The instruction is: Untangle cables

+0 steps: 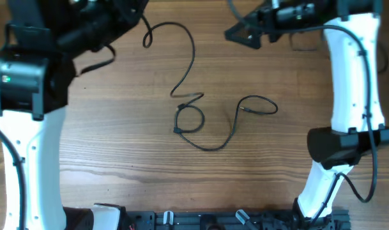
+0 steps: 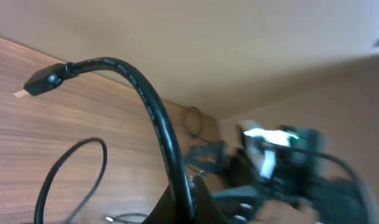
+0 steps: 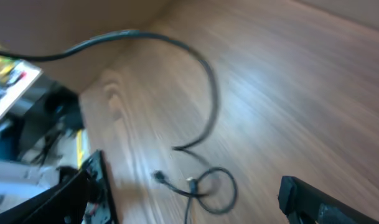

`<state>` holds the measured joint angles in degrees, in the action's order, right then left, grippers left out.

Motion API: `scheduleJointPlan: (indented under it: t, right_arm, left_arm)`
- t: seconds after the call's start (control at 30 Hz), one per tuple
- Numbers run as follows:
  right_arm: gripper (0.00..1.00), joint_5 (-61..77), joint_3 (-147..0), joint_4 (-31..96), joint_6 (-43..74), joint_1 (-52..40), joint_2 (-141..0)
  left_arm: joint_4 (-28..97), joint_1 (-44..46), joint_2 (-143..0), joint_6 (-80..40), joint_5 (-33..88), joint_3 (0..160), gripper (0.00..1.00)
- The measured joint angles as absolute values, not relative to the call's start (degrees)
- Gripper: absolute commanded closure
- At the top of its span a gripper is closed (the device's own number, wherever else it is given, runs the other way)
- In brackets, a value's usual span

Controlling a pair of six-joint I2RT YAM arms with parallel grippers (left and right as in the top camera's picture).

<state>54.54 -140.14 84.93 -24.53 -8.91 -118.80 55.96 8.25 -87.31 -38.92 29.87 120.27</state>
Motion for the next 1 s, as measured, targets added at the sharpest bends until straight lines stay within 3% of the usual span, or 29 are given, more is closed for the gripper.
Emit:
scheduleJointPlan:
  t: [0.23, 0.3, 0.33, 0.37, 0.4, 0.43, 0.57, 0.77, 0.87, 0.93, 1.0]
  right_arm:
    - [0.0, 59.79, -124.25, 52.93, -16.12, -15.51, -119.57]
    - [0.13, 63.05, -121.47, 47.86, -13.41, -16.99, -120.01]
    - [0.38, 63.94, -120.86, 47.05, -12.71, -17.65, -120.05]
    - [0.71, 64.77, -120.49, 46.68, -12.05, -18.39, -120.05]
    - [0.87, 65.28, -120.46, 46.57, -11.73, -18.98, -120.05]
    - [0.96, 65.43, -120.46, 46.57, -11.73, -19.11, -120.05]
    - [0.96, 67.07, -120.46, 46.17, -9.15, -19.94, -120.05]
    - [0.96, 63.55, -120.46, 46.19, -4.01, -18.28, -120.05]
    - [0.96, 59.24, -120.46, 47.16, -1.89, -17.37, -120.03]
    - [0.96, 54.89, -120.44, 49.19, -1.06, -17.19, -119.9]
    - [0.96, 50.72, -120.33, 50.94, -0.62, -17.19, -119.22]
  left_arm:
    - [55.2, 4.86, -87.31, -40.21, 49.82, 120.27, 0.96]
    - [55.18, 4.84, -87.31, -40.4, 52.6, 120.27, 0.96]
    - [55.2, 4.84, -87.31, -40.45, 53.21, 120.27, 0.96]
    - [55.2, 4.86, -87.31, -40.49, 53.8, 120.27, 0.96]
    - [55.2, 4.86, -87.31, -40.64, 54.13, 120.27, 0.96]
    - [55.18, 4.84, -87.31, -40.66, 54.37, 120.27, 0.92]
    - [55.33, 4.86, -87.31, -40.93, 52.93, 120.27, 0.79]
    - [60.64, 4.86, -87.31, -41.17, 39.31, 120.27, 0.53]
    - [63.48, 4.86, -87.31, -41.54, 30.46, 120.22, 0.2]
    - [65.78, 4.84, -87.31, -41.25, 25.19, 120.22, 0.1]
    - [67.53, 4.86, -87.31, -41.3, 21.37, 120.22, 0.06]
